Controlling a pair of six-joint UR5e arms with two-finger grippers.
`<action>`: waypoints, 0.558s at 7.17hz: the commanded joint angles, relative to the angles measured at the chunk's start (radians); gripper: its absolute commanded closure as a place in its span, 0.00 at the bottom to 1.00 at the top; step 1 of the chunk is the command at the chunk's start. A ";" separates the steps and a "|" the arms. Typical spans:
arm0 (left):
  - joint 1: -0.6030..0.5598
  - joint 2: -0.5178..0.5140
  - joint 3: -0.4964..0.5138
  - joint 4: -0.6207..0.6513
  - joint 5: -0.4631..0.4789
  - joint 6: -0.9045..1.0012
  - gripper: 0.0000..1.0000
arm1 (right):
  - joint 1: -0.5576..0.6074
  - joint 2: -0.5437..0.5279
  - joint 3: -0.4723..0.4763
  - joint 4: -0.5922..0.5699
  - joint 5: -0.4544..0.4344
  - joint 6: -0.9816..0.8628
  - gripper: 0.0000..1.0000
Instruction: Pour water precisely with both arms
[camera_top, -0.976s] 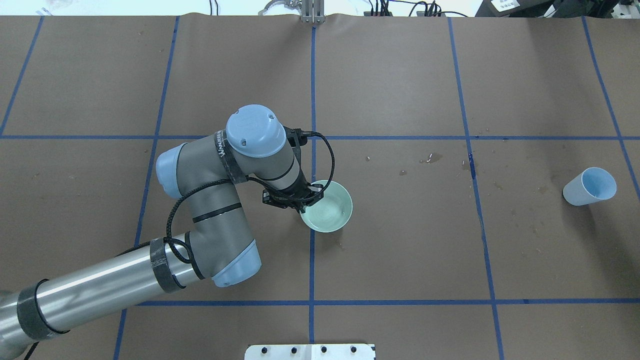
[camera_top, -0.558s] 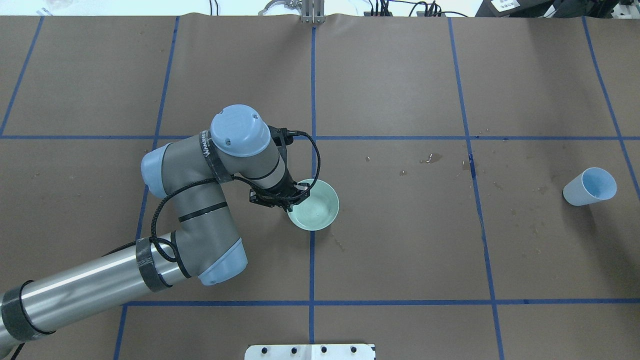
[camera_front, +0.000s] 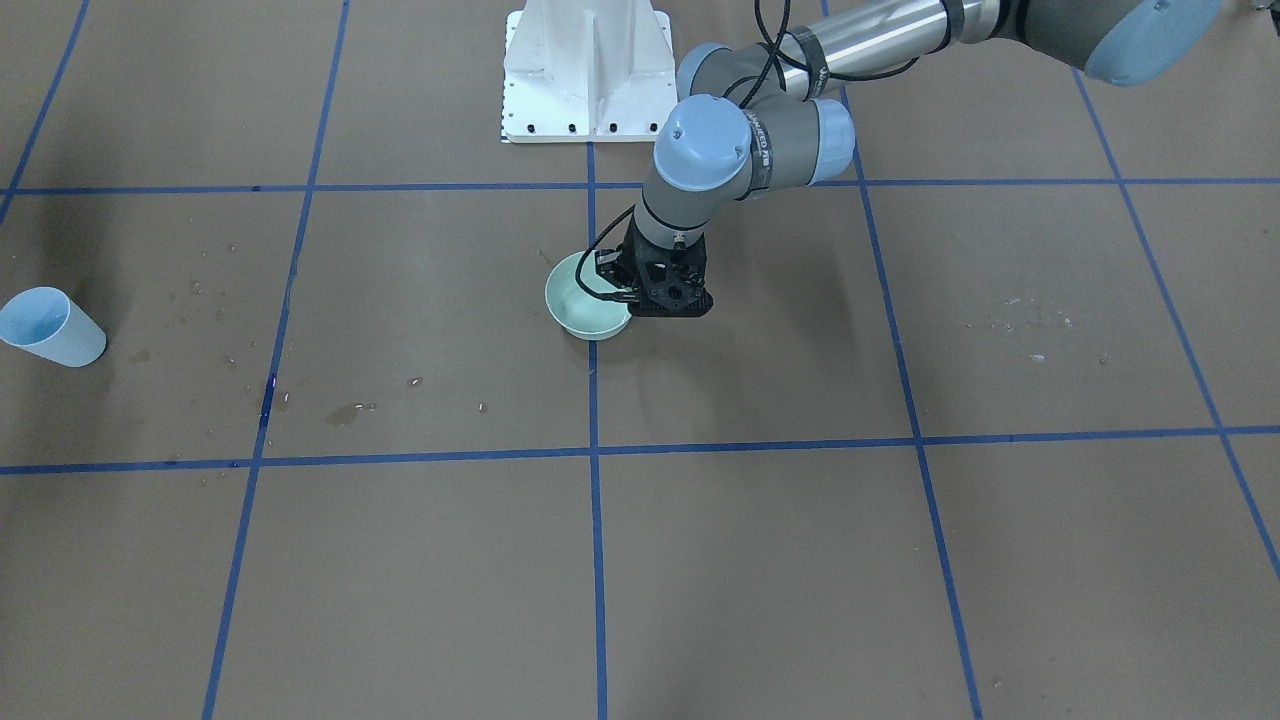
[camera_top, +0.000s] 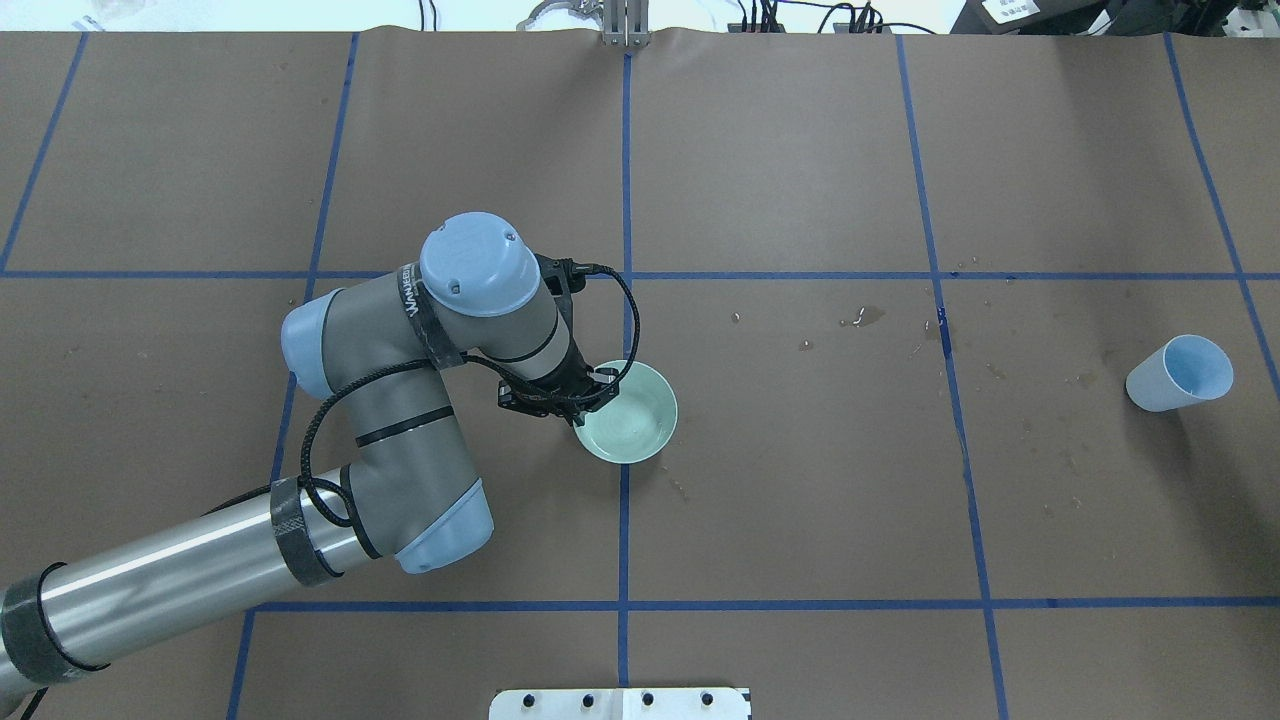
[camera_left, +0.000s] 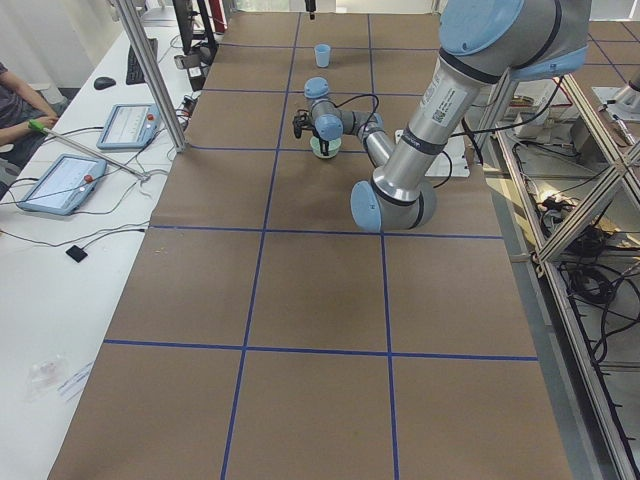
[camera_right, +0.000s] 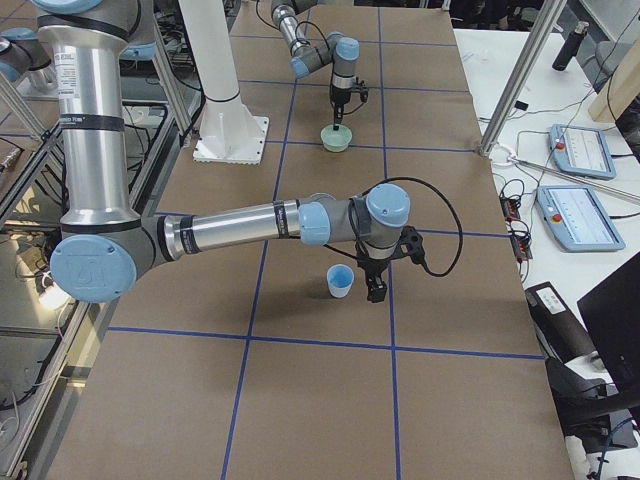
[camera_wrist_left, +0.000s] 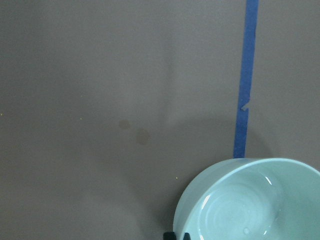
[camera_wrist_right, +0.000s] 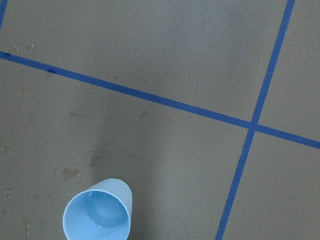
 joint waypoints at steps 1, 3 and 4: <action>0.001 0.000 0.001 -0.003 0.002 0.000 0.78 | 0.000 0.000 0.000 0.000 -0.001 0.002 0.00; 0.000 -0.003 -0.001 -0.004 0.002 0.001 0.25 | 0.000 0.000 -0.002 0.003 -0.002 0.000 0.00; -0.008 -0.003 -0.019 -0.003 0.000 0.001 0.07 | 0.000 0.000 -0.003 0.024 -0.002 0.002 0.00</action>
